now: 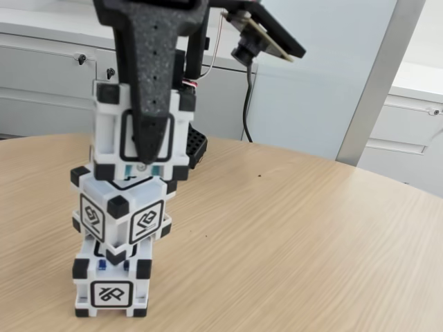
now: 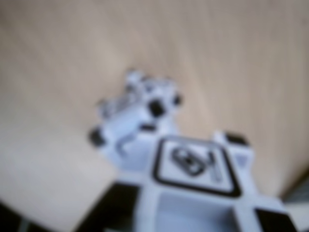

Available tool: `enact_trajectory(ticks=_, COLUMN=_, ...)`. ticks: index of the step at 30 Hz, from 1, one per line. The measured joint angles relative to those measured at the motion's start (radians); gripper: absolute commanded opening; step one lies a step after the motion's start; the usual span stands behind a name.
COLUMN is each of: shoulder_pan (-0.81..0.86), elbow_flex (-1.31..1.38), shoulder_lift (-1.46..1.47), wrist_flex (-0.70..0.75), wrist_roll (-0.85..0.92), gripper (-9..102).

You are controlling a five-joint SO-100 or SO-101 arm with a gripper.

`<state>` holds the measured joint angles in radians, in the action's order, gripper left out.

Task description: Stack cubes from left to right.

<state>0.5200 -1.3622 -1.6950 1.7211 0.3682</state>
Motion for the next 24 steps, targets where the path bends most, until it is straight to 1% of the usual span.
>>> enact_trajectory(ticks=4, shoulder_pan=0.009, elbow_flex=-0.006, shoulder_lift=0.000, wrist_flex=0.000, wrist_roll=-0.003, gripper=19)
enact_trajectory(ticks=8, shoulder_pan=0.067, elbow_flex=-0.044, shoulder_lift=0.000, wrist_flex=0.000, wrist_roll=0.003, gripper=19)
enact_trajectory(ticks=13, shoulder_pan=0.064, elbow_flex=-0.052, shoulder_lift=0.000, wrist_flex=0.000, wrist_roll=0.006, gripper=20)
enact_trajectory(ticks=20, shoulder_pan=0.067, elbow_flex=-0.052, shoulder_lift=0.000, wrist_flex=0.000, wrist_roll=0.006, gripper=30)
enact_trajectory(ticks=24, shoulder_pan=0.067, elbow_flex=-0.052, shoulder_lift=-0.002, wrist_flex=0.000, wrist_roll=0.006, gripper=33)
